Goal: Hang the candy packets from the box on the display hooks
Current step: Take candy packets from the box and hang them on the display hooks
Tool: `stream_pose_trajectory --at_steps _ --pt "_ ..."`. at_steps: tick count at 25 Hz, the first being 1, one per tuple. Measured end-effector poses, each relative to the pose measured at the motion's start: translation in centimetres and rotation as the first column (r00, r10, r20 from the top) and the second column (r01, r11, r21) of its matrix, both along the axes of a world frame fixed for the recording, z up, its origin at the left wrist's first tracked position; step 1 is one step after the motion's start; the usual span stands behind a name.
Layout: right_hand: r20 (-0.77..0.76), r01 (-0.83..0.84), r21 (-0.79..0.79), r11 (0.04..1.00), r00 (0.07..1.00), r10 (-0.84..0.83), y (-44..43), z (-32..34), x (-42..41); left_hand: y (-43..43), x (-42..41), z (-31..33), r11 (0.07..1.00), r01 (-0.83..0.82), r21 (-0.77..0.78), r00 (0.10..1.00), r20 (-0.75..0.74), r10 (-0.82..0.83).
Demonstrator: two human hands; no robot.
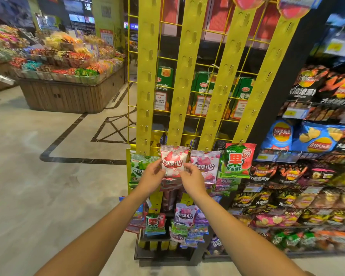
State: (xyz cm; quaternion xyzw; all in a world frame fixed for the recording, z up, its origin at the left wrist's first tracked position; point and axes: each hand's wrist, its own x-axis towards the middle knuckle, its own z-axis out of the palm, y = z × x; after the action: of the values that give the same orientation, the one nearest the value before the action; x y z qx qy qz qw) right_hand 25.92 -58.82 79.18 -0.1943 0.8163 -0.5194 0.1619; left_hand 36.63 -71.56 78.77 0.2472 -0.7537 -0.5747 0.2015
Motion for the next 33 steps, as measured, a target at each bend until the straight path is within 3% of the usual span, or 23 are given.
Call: stream_pose_trajectory --at_steps 10,21,33 --pt "0.083 0.028 -0.074 0.997 0.996 -0.022 -0.9 -0.3 -0.4 -0.4 0.0 -0.1 0.981 -0.042 0.187 0.998 0.046 0.034" --pt "0.067 0.015 -0.055 0.998 0.998 -0.012 -1.7 -0.9 -0.7 -1.1 -0.5 0.2 0.945 0.038 0.326 0.996 -0.088 -0.010" --pt "-0.074 0.009 0.054 0.998 0.997 -0.005 -1.2 -0.2 0.0 -0.3 0.0 -0.5 0.971 0.042 0.234 0.999 -0.034 -0.035"
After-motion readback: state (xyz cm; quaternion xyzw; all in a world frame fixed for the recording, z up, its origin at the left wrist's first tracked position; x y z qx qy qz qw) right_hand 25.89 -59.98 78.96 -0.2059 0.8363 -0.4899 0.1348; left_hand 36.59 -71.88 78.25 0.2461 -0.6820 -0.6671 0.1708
